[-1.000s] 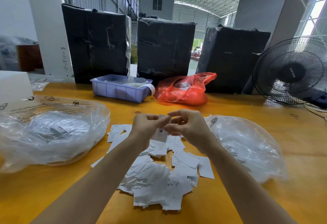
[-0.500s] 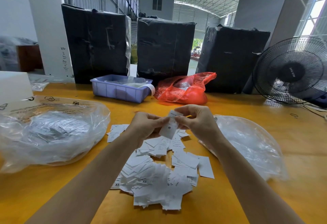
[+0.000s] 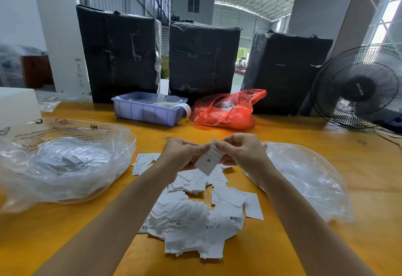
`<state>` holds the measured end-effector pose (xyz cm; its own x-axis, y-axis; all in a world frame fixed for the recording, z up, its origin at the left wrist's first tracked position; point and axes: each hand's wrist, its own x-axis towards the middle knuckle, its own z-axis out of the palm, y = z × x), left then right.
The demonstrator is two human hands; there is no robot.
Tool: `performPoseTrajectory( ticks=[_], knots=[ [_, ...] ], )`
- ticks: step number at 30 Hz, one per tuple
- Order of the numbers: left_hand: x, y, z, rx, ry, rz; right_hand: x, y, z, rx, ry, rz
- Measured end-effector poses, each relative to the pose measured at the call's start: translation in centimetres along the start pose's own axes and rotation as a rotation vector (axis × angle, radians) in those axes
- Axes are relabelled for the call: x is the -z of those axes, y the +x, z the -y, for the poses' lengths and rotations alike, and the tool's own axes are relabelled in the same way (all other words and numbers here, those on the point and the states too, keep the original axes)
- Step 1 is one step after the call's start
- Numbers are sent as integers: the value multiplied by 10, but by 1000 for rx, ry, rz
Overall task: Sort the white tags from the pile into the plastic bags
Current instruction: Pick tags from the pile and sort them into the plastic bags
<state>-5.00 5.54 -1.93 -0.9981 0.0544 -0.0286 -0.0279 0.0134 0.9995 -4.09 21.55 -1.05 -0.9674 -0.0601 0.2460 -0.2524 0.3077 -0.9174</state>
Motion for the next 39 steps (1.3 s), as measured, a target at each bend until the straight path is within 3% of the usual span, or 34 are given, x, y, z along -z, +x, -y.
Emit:
performPoseTrajectory(
  ticks=[7, 11, 16, 19, 22, 26, 29, 33, 39],
  knots=[
    [7, 0, -2, 42, 68, 114, -5, -2, 2, -49, 130, -28],
    [29, 0, -17, 56, 133, 57, -10, -3, 3, -53, 147, 48],
    [114, 0, -40, -10, 123, -362, -2, -2, 8, -25, 65, 18],
    [167, -6, -34, 19, 282, -642, 2, -2, 12, -35, 47, 1],
    [194, -10, -25, 77, 486, -752, 11, 0, 14, -64, 1, 2],
    [198, -4, -14, 131, 862, -794, 44, 3, 14, -63, -215, -120],
    [196, 6, -7, 173, 1017, -801, 81, 7, 6, -149, -562, -178],
    [185, 32, -11, 206, 977, -725, 119, 7, -22, -415, -918, -144],
    [116, 28, -27, -109, 917, -473, 118, 6, -60, -464, -1045, -38]
  ],
)
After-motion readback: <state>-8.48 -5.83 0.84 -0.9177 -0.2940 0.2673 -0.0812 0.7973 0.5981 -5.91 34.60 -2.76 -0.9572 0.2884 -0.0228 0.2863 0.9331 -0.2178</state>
